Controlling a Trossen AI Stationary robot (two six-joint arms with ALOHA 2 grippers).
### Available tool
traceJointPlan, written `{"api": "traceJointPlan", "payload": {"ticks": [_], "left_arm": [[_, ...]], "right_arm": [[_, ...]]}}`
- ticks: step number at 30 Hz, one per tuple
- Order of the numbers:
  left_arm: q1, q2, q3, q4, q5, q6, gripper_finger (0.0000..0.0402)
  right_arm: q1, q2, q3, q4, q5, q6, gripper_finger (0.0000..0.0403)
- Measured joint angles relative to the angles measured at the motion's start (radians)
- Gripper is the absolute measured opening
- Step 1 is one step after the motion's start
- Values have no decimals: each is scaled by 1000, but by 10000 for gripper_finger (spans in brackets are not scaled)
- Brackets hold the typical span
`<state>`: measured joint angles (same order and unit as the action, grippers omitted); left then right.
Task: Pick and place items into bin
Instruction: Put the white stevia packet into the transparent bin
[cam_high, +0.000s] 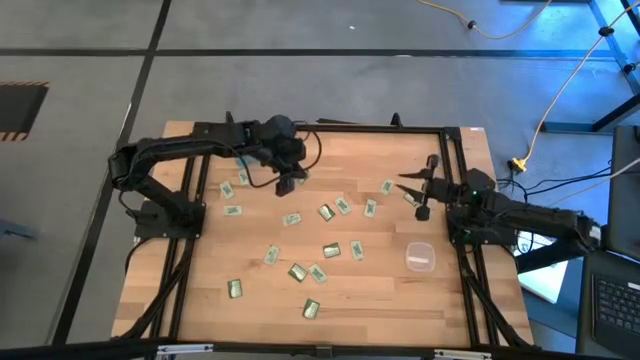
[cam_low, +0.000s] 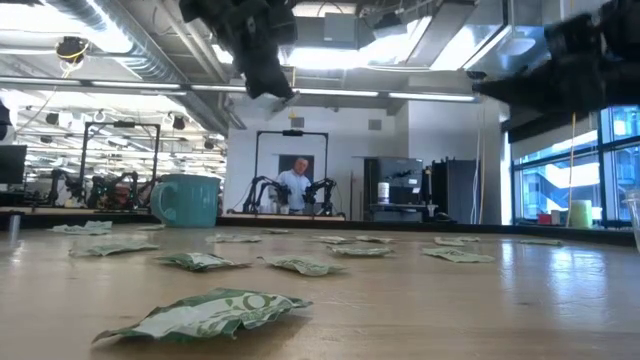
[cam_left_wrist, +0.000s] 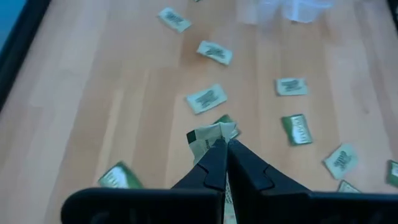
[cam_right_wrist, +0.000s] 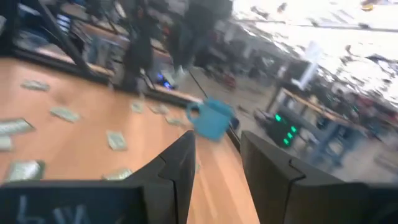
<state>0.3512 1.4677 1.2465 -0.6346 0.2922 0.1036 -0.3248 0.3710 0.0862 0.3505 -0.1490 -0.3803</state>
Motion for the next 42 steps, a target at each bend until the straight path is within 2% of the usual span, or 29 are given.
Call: {"api": "traceJointPlan", "payload": {"ticks": [6, 13, 20, 26, 31, 37, 42], "left_arm": [[-42, 0, 0, 43, 34, -2, 4], [-69, 0, 0, 41, 36, 18, 4], [-92, 0, 0, 41, 102, 33, 4], [-105, 0, 0, 41, 95, 33, 4], [-104, 0, 0, 41, 92, 32, 4], [-104, 0, 0, 41, 92, 33, 4], [-109, 0, 0, 43, 92, 41, 4]], "right_arm": [[103, 299, 196, 0, -2, -50, 132], [191, 680, 434, -1, -2, -200, 132], [227, 945, 631, -3, 1, -337, 132], [256, 1062, 745, -5, 0, -433, 132], [272, 1116, 806, -2, 0, -442, 132], [272, 1151, 816, -3, 0, -464, 132], [271, 1182, 816, 74, 1, -471, 132]]}}
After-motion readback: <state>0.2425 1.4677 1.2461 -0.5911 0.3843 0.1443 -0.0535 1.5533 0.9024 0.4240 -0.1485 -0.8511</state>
